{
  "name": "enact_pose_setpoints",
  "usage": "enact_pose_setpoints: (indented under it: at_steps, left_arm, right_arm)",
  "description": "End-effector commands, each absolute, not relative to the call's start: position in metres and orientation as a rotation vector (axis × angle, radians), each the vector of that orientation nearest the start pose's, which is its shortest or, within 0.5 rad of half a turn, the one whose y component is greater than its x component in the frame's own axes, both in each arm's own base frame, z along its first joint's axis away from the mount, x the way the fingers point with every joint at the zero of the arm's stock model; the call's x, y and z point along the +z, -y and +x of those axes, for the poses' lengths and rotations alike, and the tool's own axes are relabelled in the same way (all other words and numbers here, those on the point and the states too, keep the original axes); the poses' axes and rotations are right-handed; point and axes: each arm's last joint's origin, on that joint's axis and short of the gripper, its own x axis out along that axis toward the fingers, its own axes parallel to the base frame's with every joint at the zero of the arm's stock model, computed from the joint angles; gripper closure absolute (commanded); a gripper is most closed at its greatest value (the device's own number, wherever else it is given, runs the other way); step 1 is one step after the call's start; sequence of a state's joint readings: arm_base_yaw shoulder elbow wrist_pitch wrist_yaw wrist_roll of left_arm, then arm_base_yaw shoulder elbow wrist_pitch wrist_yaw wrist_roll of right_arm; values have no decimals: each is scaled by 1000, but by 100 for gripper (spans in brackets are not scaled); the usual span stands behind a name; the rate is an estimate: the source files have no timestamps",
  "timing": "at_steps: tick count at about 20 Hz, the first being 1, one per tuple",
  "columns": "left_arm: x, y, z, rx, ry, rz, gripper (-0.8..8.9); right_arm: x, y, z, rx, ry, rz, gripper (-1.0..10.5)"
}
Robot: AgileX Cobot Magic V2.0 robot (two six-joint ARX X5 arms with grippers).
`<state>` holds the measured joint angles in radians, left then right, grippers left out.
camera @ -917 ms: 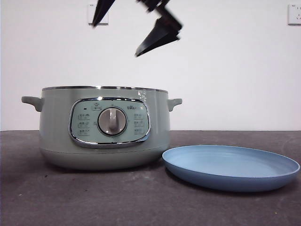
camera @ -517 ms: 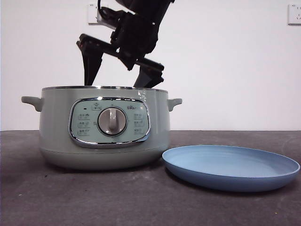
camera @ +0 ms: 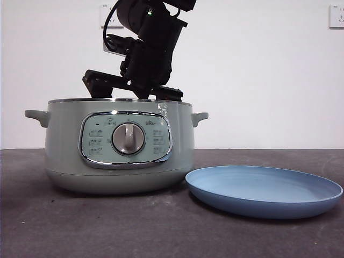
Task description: Take the potato out from the steamer,put the potato on the plate,close the lid
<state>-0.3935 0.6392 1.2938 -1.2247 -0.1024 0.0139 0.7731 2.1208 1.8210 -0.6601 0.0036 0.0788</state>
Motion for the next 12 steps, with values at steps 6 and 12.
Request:
enact_pose_setpoints:
  at_steps: [6,12]
  left_arm:
    - [410,15,43,-284,-500,130,822]
    - [410,15,43,-285,-496,129,822]
  right_arm:
    - [224,-329,333,670,-960,-303,972]
    - [264,-321,325,687,-861,-279,958]
